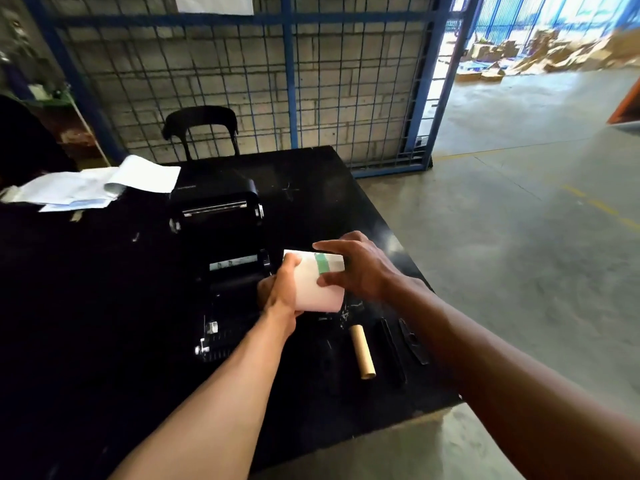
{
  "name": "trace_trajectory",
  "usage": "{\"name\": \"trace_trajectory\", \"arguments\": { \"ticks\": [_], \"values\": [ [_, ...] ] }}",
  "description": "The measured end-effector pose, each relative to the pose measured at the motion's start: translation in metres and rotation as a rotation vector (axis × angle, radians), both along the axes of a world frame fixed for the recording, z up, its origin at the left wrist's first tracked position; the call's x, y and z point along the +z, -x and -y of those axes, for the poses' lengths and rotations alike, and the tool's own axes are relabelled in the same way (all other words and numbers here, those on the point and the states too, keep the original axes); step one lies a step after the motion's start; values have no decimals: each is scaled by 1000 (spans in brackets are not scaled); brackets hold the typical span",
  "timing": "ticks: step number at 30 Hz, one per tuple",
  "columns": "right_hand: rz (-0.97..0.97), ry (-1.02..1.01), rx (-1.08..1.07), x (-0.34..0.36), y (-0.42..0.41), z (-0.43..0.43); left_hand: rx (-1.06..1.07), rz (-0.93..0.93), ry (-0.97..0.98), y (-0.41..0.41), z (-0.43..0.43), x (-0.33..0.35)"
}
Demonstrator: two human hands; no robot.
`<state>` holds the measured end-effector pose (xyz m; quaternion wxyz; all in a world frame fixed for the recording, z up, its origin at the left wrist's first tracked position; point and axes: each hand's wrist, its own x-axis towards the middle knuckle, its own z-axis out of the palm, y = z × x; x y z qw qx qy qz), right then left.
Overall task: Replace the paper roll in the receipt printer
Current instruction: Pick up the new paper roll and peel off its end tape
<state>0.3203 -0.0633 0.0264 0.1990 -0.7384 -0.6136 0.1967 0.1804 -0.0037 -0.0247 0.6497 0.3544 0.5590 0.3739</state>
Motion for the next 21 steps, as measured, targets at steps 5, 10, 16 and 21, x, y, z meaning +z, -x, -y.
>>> {"name": "trace_trajectory", "arguments": {
  "ticks": [5,10,16,21],
  "values": [
    [157,-115,82,4,42,-2,3,9,41,42,6,2],
    [116,-174,12,-3,84,-2,-11,14,65,88,13,-9],
    [-10,-112,-62,-6,97,-13,-35,13,29,105,11,-18],
    [-16,-107,-155,-7,80,-33,-109,16,8,92,-4,-20]
  ]
}}
